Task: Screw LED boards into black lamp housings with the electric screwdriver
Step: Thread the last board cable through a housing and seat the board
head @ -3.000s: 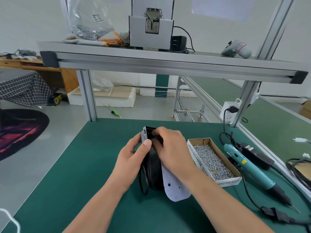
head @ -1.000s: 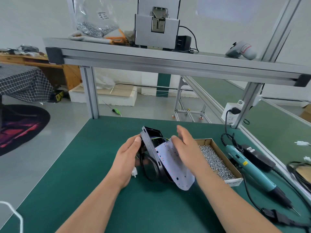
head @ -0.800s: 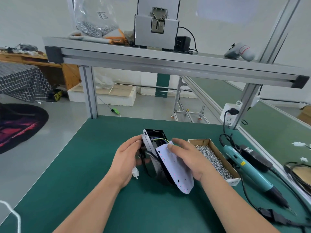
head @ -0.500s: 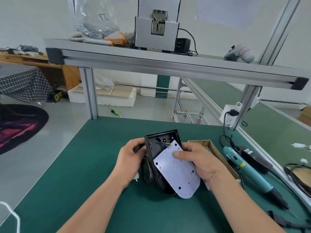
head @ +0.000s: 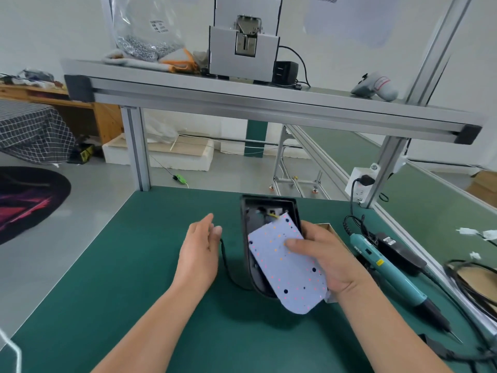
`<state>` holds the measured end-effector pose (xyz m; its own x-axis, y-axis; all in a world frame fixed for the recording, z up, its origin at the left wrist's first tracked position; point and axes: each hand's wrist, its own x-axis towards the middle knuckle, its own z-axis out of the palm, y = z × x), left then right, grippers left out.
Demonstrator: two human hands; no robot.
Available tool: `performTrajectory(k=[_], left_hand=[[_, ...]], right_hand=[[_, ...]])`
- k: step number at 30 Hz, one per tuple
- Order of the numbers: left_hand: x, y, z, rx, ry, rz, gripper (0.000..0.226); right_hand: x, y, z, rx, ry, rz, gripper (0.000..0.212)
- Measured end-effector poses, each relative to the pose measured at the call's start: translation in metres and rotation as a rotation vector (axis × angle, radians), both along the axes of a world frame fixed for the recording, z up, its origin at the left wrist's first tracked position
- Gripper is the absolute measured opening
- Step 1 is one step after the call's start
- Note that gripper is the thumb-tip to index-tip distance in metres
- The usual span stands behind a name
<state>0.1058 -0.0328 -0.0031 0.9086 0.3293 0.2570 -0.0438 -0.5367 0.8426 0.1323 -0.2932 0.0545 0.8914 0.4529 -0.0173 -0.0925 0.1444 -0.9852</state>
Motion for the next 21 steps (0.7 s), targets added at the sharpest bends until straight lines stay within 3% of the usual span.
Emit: performTrajectory(k=[4,6,8,11,15,19,21], left_hand=[[-0.003,0.001,0.001,0.105,0.064,0.082,0.042],[-0.008,0.000,0.012,0.301,-0.038,0.195,0.036],[-0.013,-0.002,0.021,0.361,-0.244,0.202,0.031],[-0.024,-0.014,0.029,0.188,-0.334,-0.018,0.038],[-0.031,-0.033,0.023,-0.131,-0.101,-0.302,0.064],[-0.024,-0.040,0.022,-0.298,0.021,-0.435,0.037],[-0.024,-0.040,0.019,-0.422,0.049,-0.434,0.034]], right_hand=[[0.003,-0.001,0.002,0.067,0.040,-0.200,0.020],[0.002,0.002,0.000,0.056,0.065,-0.240,0.020],[0.000,0.005,-0.001,0.063,0.100,-0.267,0.020],[-0.001,0.006,0.001,0.052,0.132,-0.288,0.018],[-0.003,0.007,0.002,0.004,0.108,-0.261,0.019],[-0.004,0.011,-0.001,-0.013,0.073,-0.232,0.019],[-0.005,0.014,-0.003,-0.150,-0.024,-0.273,0.014]])
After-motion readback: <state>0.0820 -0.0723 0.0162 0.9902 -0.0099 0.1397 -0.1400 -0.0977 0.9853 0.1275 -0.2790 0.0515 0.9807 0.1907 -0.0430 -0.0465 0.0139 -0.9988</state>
